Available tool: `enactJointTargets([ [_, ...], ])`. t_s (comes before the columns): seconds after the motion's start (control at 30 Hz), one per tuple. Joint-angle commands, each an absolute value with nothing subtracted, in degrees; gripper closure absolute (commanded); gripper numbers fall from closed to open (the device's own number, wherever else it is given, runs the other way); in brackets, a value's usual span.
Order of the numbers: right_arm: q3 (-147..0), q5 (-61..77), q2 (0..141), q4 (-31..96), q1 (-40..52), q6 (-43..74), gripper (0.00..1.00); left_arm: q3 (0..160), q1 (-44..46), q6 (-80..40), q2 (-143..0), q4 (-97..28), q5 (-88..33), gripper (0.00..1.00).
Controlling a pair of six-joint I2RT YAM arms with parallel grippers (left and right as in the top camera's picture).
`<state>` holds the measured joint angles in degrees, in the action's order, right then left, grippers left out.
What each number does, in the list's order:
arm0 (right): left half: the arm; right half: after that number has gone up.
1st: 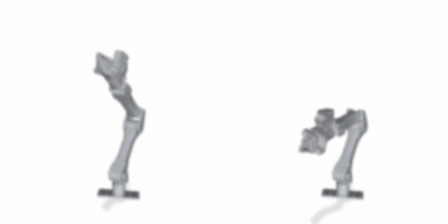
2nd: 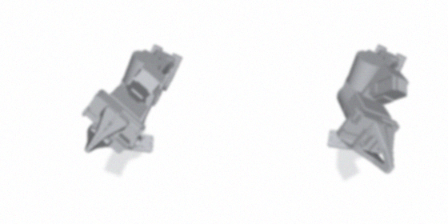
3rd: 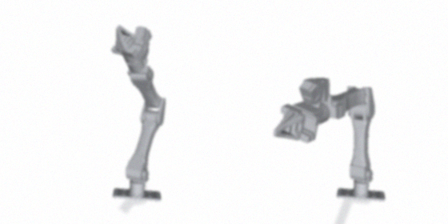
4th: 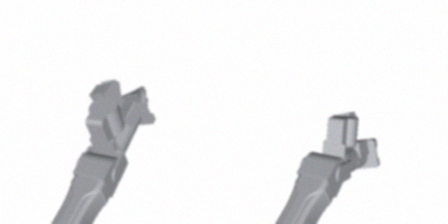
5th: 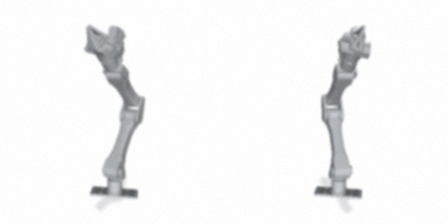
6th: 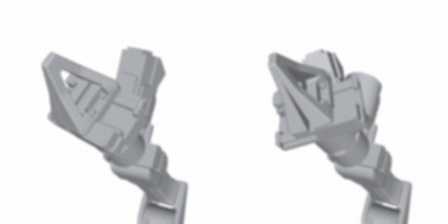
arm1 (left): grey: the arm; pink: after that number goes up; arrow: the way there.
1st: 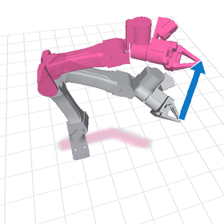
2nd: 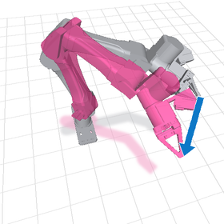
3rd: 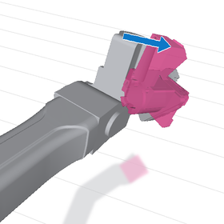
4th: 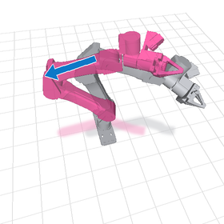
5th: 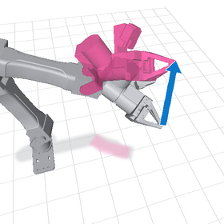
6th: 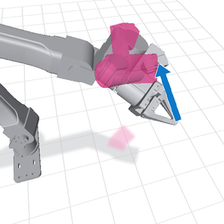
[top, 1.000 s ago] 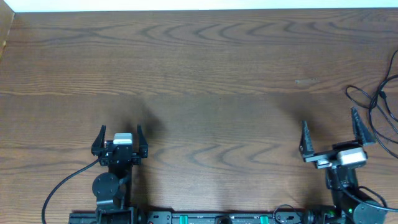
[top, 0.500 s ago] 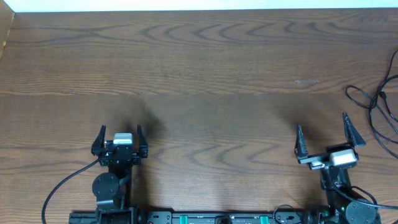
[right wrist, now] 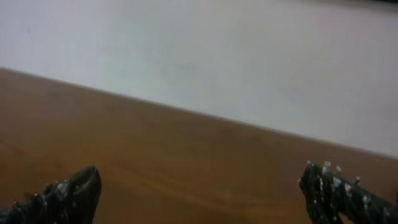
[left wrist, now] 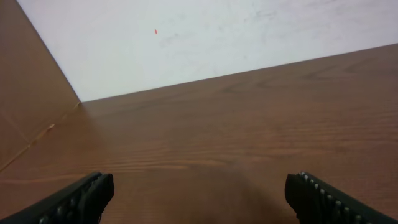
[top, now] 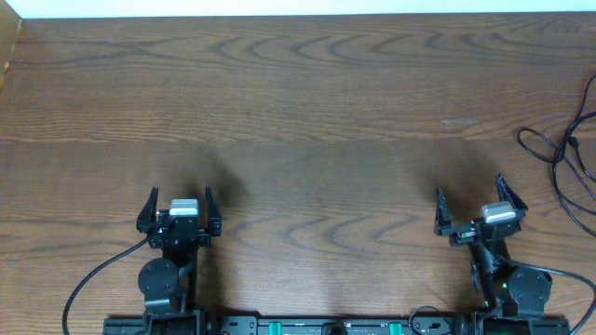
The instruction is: Untangle cables
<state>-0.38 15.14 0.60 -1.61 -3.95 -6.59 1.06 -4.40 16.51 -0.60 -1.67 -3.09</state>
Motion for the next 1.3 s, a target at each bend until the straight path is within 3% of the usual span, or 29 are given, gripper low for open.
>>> enactJointTargets([
  [0.0,-0.30,13.89,0.27,3.44,-3.84,-7.38,0.01,0.23,-4.60,16.01,-0.23,-3.90,-2.96,0.06],
  [0.83,-0.32,10.09,0.27,3.49,-2.26,-9.76,0.01,0.23,-4.60,16.01,-0.23,-3.90,-2.96,0.06],
  [1.13,-0.32,1.13,0.27,4.14,-1.02,4.25,0.01,0.23,-4.60,16.01,-0.23,-3.90,-2.96,0.06],
  [1.27,-0.32,0.03,0.27,4.27,-1.02,4.27,0.01,0.23,-4.60,16.01,-0.23,-3.90,-2.96,0.06],
])
